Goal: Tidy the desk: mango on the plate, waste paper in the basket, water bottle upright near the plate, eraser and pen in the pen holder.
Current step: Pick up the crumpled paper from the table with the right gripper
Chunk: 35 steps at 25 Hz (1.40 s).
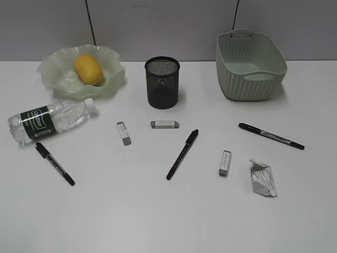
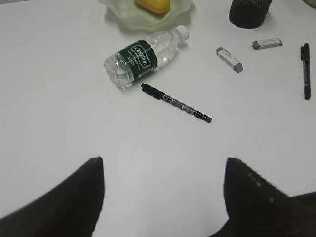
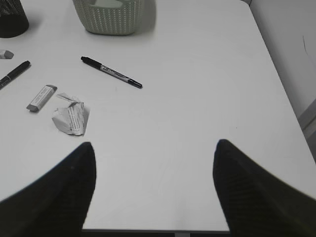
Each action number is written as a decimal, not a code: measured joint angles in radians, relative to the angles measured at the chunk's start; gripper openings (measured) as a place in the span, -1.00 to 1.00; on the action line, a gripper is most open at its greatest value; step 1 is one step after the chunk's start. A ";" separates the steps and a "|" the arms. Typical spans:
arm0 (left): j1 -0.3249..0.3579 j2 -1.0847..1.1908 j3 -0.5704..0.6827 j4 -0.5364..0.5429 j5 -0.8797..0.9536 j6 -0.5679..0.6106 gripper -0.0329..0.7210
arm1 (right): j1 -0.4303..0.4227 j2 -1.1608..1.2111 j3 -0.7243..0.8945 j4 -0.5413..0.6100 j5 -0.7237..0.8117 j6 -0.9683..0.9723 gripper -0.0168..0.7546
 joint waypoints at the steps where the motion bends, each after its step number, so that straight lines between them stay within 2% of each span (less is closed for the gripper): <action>1: 0.000 0.000 0.005 0.000 0.003 0.001 0.60 | 0.000 0.000 0.000 0.005 0.000 0.000 0.55; 5: 0.000 0.000 0.006 0.000 0.003 0.002 0.58 | 0.000 0.078 -0.014 0.041 -0.027 0.000 0.55; 8: 0.000 0.000 0.006 0.000 0.003 0.002 0.58 | 0.000 0.197 -0.038 0.046 -0.107 0.000 0.55; 15: 0.000 0.000 0.006 -0.006 0.003 0.002 0.57 | -0.001 0.587 -0.102 0.049 -0.264 0.000 0.55; 20: 0.000 0.000 0.006 -0.006 0.003 0.002 0.57 | -0.001 0.874 -0.115 0.122 -0.377 0.004 0.55; 28: 0.000 0.000 0.006 -0.007 0.003 0.002 0.57 | 0.011 1.265 -0.228 0.141 -0.332 -0.010 0.55; 31: 0.000 0.000 0.006 -0.007 0.003 0.002 0.57 | 0.055 1.342 -0.282 0.140 -0.301 0.000 0.55; 35: 0.000 0.000 0.006 -0.008 0.003 0.002 0.56 | 0.155 1.399 -0.336 0.140 -0.296 0.069 0.55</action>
